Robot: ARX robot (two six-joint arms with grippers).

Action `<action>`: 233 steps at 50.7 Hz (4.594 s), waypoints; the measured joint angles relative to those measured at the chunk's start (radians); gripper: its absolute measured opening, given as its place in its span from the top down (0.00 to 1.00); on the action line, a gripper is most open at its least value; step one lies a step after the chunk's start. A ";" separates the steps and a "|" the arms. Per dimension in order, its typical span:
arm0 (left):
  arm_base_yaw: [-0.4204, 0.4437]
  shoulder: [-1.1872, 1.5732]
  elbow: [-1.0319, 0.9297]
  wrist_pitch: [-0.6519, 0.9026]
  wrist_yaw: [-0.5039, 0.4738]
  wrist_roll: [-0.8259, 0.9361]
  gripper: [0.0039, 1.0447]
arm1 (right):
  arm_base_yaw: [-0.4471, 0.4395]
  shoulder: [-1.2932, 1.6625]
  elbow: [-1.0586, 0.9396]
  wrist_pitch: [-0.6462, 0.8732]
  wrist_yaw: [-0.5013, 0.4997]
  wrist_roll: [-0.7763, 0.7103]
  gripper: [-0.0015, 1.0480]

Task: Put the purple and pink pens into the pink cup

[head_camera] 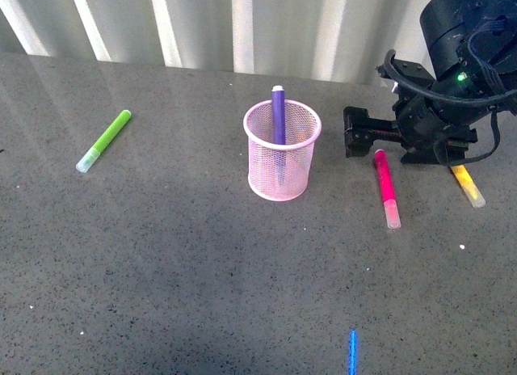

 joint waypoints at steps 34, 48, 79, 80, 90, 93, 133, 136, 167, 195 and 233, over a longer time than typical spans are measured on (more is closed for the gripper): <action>0.000 0.000 0.000 0.000 0.000 0.000 0.06 | -0.032 0.002 -0.041 0.074 -0.014 0.031 0.89; 0.000 0.000 0.000 0.000 0.000 0.000 0.06 | -0.065 -0.221 -0.272 0.390 -0.033 0.080 0.89; 0.000 -0.002 0.000 0.000 0.000 0.000 0.06 | 0.199 -0.299 -0.381 1.189 -0.248 0.074 0.89; 0.000 -0.002 0.000 0.000 0.001 0.000 0.06 | 0.212 -0.299 -0.362 1.182 -0.249 0.081 0.89; 0.000 -0.002 0.000 0.000 0.000 0.000 0.06 | 0.241 -0.286 -0.313 1.172 -0.249 0.093 0.89; 0.000 -0.002 0.000 0.000 0.000 0.000 0.06 | 0.242 -0.277 -0.307 1.164 -0.253 0.093 0.89; 0.000 -0.002 0.000 0.000 0.000 0.000 0.06 | 0.222 -0.206 -0.300 1.120 -0.246 0.078 0.78; 0.000 -0.002 0.000 0.000 0.000 0.000 0.06 | 0.214 -0.206 -0.300 1.122 -0.245 0.083 0.69; 0.000 -0.002 0.000 0.000 0.000 0.000 0.06 | 0.163 -0.209 -0.300 1.160 -0.188 0.101 0.07; 0.000 -0.002 0.000 0.000 0.000 0.000 0.06 | -0.138 -0.475 -0.359 1.345 0.013 -0.187 0.07; 0.000 -0.003 0.000 0.000 0.000 0.000 0.06 | -0.167 -0.890 -0.936 1.112 0.137 -0.182 0.90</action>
